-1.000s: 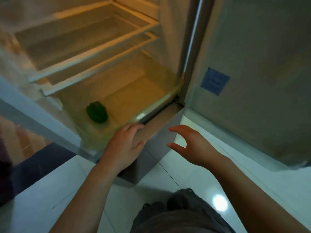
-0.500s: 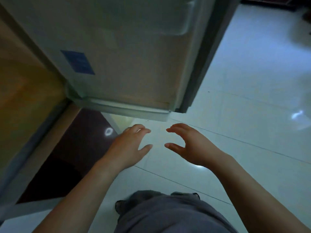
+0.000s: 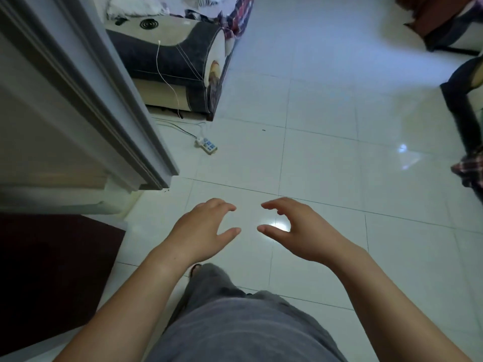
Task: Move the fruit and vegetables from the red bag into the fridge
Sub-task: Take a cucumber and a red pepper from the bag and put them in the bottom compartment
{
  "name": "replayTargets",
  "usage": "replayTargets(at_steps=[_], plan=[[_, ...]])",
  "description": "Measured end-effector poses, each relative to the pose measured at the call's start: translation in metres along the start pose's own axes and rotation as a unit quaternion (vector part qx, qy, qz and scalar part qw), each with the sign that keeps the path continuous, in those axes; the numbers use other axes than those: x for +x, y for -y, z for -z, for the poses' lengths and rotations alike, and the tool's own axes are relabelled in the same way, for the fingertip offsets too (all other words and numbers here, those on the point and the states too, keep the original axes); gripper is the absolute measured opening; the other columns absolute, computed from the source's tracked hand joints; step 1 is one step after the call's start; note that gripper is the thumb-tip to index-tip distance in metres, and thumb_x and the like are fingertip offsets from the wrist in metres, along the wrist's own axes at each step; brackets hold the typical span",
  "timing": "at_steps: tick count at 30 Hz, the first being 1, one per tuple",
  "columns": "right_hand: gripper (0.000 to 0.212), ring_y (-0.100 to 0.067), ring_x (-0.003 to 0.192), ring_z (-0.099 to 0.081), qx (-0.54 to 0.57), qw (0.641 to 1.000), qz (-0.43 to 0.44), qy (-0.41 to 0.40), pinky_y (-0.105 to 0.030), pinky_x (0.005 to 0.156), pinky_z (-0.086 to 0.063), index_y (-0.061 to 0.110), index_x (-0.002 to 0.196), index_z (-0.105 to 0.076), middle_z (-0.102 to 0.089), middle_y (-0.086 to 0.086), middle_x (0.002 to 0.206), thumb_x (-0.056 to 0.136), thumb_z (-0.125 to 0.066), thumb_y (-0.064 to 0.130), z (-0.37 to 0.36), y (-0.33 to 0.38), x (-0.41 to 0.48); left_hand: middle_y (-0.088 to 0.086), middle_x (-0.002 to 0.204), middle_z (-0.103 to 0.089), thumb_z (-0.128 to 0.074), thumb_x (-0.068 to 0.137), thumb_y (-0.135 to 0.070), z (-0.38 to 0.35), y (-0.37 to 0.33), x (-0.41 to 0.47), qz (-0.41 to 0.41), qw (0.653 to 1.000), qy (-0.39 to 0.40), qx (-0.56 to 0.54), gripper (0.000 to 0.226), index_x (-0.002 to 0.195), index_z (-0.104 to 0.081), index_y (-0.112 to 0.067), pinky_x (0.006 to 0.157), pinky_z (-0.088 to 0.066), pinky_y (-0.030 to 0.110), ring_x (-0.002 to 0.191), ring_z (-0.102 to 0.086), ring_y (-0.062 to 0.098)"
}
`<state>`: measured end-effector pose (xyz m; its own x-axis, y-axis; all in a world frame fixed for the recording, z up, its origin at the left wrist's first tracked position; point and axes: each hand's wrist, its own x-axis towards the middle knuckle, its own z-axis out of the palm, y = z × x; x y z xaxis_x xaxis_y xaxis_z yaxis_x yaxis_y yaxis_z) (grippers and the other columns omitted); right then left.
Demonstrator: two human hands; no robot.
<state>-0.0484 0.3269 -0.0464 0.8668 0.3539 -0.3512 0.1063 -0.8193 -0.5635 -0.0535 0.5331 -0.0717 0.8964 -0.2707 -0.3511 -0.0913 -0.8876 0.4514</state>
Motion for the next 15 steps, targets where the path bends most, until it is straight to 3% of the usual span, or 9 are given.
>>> replayTargets(at_steps=[8, 15], plan=[[0.051, -0.004, 0.12, -0.045, -0.027, 0.996, 0.064, 0.057, -0.017, 0.091, -0.033, 0.03, 0.132, -0.044, -0.046, 0.014, 0.135, 0.086, -0.055, 0.051, 0.051, -0.017, 0.112, -0.012, 0.14, -0.04, -0.048, 0.088, -0.052, 0.025, 0.014, 0.092, 0.056, 0.997, -0.048, -0.036, 0.051, 0.134, -0.039, -0.031, 0.099, -0.042, 0.035, 0.124, -0.042, 0.011], [0.052, -0.005, 0.12, -0.045, -0.06, 0.997, 0.034, 0.036, -0.018, 0.094, -0.036, 0.031, 0.134, -0.041, -0.044, 0.015, 0.137, 0.087, -0.052, 0.052, 0.146, -0.052, 0.196, -0.011, 0.142, -0.038, -0.047, 0.089, -0.051, 0.083, -0.012, 0.233, 0.021, 0.999, -0.02, -0.042, 0.052, 0.136, -0.037, -0.031, 0.099, -0.042, 0.035, 0.126, -0.041, 0.011]])
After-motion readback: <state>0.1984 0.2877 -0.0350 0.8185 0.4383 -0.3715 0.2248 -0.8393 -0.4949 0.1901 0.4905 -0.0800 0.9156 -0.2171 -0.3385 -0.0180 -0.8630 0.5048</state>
